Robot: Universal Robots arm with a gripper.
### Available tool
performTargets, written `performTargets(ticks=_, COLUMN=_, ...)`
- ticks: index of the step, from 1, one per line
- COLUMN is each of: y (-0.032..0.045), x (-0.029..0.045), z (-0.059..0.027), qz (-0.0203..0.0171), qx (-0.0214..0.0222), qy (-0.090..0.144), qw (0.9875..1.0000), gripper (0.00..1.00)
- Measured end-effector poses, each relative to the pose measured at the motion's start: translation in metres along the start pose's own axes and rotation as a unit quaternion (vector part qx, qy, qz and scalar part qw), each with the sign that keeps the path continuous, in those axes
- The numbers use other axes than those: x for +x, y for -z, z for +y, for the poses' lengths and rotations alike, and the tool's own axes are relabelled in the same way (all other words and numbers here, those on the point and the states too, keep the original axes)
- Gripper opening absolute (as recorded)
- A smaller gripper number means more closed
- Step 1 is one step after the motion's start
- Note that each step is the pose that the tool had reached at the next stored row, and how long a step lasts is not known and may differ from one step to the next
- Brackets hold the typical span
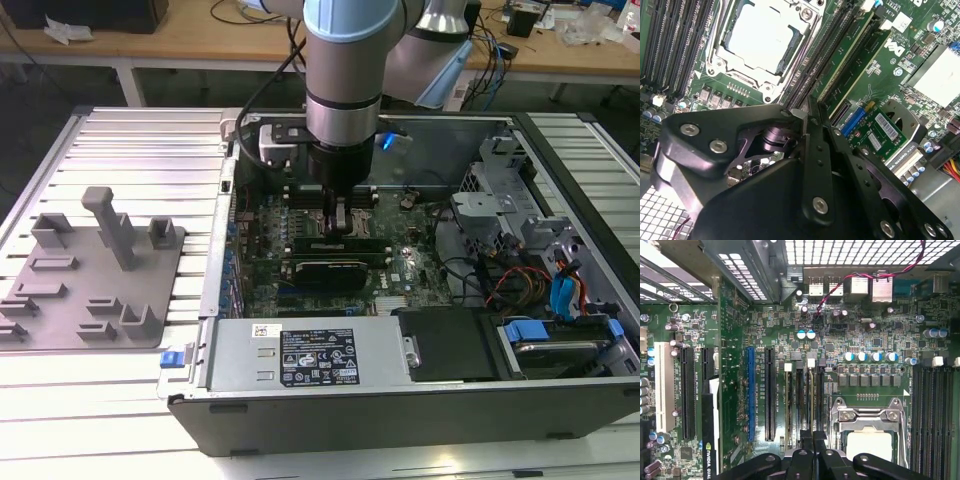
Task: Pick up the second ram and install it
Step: 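Insert the second ram into the second slot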
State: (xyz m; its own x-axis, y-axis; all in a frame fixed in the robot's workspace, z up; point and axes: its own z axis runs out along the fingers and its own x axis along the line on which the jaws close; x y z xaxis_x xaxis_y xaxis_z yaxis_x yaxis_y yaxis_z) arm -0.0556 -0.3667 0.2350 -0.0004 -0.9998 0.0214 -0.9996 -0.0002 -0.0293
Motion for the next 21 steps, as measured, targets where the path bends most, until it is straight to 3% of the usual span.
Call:
performTargets(ticks=16, y=-0.0023, x=0.0000, z=0.0019, qz=-0.0009, qx=0.0016, qy=-0.006, qw=1.0000, gripper=0.09)
performTargets(ticks=21, y=-0.0035, x=0.0000, z=0.0019, qz=-0.0010, qx=0.0039, qy=-0.006, qw=1.0000, gripper=0.09)
